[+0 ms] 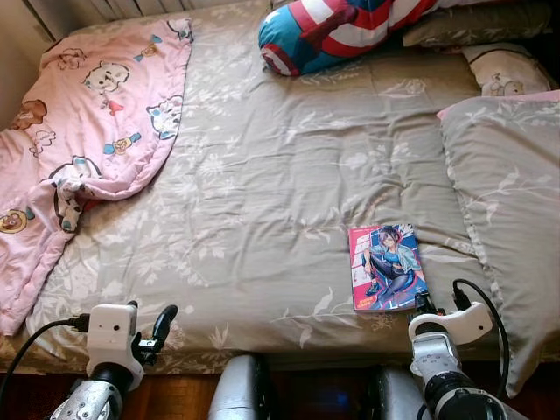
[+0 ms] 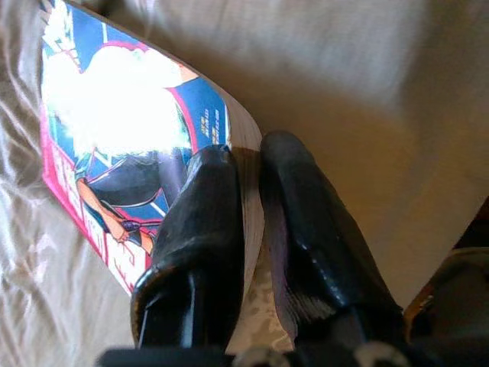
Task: Clean up the room
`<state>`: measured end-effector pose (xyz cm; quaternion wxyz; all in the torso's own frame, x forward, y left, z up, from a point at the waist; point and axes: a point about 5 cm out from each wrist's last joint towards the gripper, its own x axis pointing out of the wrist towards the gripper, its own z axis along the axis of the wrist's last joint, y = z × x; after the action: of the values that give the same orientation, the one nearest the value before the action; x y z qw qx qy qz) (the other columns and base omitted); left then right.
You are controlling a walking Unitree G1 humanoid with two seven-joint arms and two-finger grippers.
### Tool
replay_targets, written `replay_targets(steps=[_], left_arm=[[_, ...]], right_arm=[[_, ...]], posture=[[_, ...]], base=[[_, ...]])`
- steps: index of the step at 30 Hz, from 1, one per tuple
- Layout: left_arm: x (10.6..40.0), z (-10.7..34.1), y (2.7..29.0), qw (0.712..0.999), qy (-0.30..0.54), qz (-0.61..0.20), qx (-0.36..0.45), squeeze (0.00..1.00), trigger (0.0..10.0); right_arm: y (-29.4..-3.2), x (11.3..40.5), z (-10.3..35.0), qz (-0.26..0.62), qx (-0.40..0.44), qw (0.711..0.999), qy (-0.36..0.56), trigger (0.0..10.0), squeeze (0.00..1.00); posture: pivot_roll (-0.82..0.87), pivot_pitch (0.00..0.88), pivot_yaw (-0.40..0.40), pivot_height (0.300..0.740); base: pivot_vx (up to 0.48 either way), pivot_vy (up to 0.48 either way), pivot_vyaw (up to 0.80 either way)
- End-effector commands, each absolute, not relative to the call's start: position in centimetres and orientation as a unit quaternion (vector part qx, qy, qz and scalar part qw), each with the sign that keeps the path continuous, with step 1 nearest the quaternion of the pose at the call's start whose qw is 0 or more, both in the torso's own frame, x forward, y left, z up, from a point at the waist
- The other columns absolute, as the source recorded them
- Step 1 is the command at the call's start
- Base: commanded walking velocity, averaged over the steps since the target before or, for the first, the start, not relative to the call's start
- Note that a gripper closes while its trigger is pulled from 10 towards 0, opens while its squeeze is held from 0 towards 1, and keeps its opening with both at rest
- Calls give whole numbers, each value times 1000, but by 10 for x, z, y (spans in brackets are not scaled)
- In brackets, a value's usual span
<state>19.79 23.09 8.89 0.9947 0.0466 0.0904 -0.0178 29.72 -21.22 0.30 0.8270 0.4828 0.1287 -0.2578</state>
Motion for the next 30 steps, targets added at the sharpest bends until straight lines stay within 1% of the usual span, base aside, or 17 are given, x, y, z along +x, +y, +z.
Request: replay_targets(steps=[1, 7, 8, 9, 10, 12, 13, 15, 16, 17, 20, 23, 26, 30], left_arm=[[192, 87, 239, 993, 106, -10, 55, 0, 10000], [188, 88, 239, 993, 109, -6, 55, 0, 10000], [188, 88, 239, 992, 109, -6, 56, 0, 10000], [187, 88, 240, 992, 111, -6, 56, 0, 10000], [187, 88, 240, 992, 111, -6, 56, 0, 10000], [188, 88, 240, 992, 112, -6, 57, 0, 10000], [188, 88, 239, 992, 112, -7, 57, 0, 10000], [190, 89, 238, 992, 110, -8, 57, 0, 10000], [191, 89, 238, 992, 110, -8, 56, 0, 10000], [192, 89, 238, 992, 109, -8, 56, 0, 10000], [194, 88, 238, 993, 108, -9, 55, 0, 10000], [199, 89, 235, 993, 104, -11, 51, 0, 10000], [202, 88, 233, 993, 102, -13, 49, 0, 10000], [210, 85, 230, 994, 100, -18, 45, 0, 10000]], right_arm=[[-212, 290, -4, -273, 484, 820, 140, 10000, 0], [-215, 289, -5, -275, 482, 820, 138, 10000, 0], [-215, 288, -5, -276, 482, 820, 138, 10000, 561], [-216, 288, -5, -278, 483, 819, 138, 10000, 898], [-216, 288, -5, -279, 482, 819, 138, 10000, 965], [-216, 287, -6, -279, 482, 819, 139, 10000, 949], [-216, 287, -6, -280, 482, 819, 139, 10000, 922], [-217, 286, -6, -282, 482, 818, 140, 10000, 922], [-217, 286, -6, -284, 481, 818, 138, 10000, 902], [-219, 286, -6, -288, 479, 818, 137, 10000, 0], [-222, 285, -6, -299, 473, 818, 135, 10000, 0], [-235, 278, -7, -335, 464, 811, 119, 10000, 0], [-240, 276, -7, -345, 461, 809, 116, 10000, 0], [-245, 273, -7, -349, 449, 814, 114, 10000, 0]], posture=[[209, 301, 159, 648], [212, 307, 162, 648], [211, 308, 162, 648], [212, 308, 164, 648], [211, 308, 164, 648], [209, 306, 165, 648], [209, 306, 165, 648], [211, 303, 166, 648], [210, 301, 166, 648], [211, 300, 166, 648], [207, 292, 164, 648], [196, 282, 162, 648], [186, 274, 160, 648], [164, 252, 153, 648]], base=[[0, 0, 0], [0, 0, 0], [0, 0, 0], [0, 0, 0], [0, 0, 0], [0, 0, 0], [0, 0, 0], [0, 0, 0], [0, 0, 0], [0, 0, 0], [0, 0, 0], [0, 0, 0], [0, 0, 0], [0, 0, 0]])
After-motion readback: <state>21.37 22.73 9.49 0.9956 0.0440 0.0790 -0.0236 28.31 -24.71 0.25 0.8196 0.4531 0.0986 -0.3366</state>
